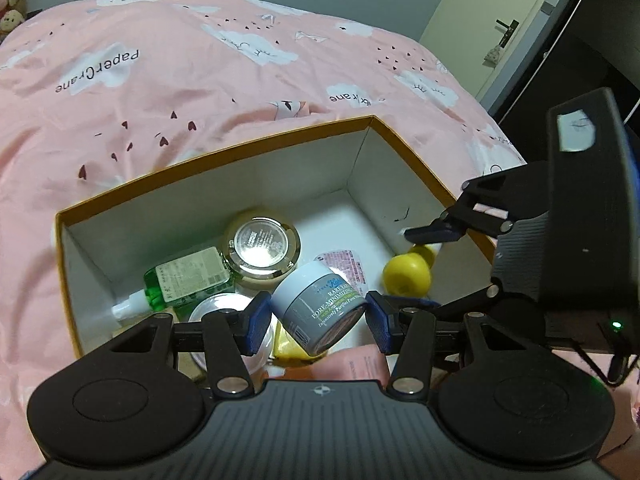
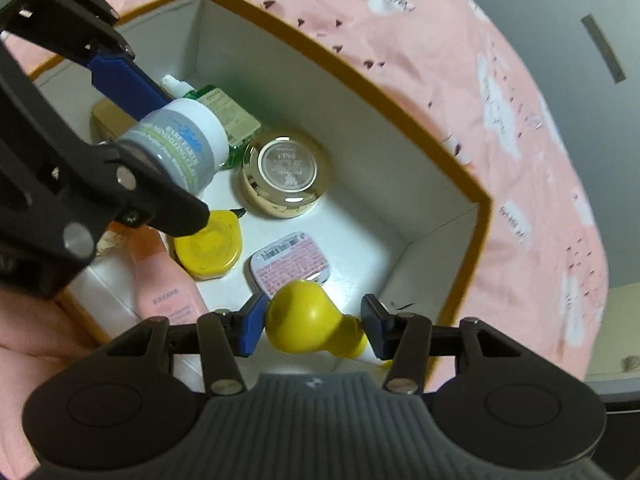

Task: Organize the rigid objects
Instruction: 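Lower the yellow bottle into the box with the right tool while the left tool drops the cream jar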

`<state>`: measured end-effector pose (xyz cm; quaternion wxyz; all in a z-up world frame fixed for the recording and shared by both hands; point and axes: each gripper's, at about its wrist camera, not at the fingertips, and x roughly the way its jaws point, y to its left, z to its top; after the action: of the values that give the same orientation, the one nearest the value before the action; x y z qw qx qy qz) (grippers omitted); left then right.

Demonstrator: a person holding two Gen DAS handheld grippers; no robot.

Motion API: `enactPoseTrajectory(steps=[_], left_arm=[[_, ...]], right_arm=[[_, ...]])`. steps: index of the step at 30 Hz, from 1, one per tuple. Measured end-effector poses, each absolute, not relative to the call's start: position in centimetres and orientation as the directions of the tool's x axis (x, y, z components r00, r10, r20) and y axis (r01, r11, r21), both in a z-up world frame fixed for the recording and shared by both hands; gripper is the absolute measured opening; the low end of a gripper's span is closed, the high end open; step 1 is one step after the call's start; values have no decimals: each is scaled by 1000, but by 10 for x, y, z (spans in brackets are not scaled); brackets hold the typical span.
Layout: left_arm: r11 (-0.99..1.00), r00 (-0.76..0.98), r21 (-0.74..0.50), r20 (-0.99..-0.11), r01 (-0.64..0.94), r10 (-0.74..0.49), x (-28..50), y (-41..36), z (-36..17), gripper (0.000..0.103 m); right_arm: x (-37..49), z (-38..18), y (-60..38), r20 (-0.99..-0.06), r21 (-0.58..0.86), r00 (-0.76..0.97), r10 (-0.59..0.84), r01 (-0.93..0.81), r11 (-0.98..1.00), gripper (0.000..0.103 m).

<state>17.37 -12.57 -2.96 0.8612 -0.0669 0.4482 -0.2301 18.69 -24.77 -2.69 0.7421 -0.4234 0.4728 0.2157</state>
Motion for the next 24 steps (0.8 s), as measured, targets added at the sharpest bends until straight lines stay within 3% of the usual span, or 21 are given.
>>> enactPoseTrajectory(steps=[11, 24], left_arm=[[874, 460, -363, -747, 322, -479, 201, -114, -36, 58], [840, 331, -406, -786, 360, -522, 224, -146, -59, 58]], right_arm=[[208, -60, -250, -926, -347, 368, -82, -746, 569, 51], [209, -39, -265, -920, -304, 392, 20, -745, 594, 65]])
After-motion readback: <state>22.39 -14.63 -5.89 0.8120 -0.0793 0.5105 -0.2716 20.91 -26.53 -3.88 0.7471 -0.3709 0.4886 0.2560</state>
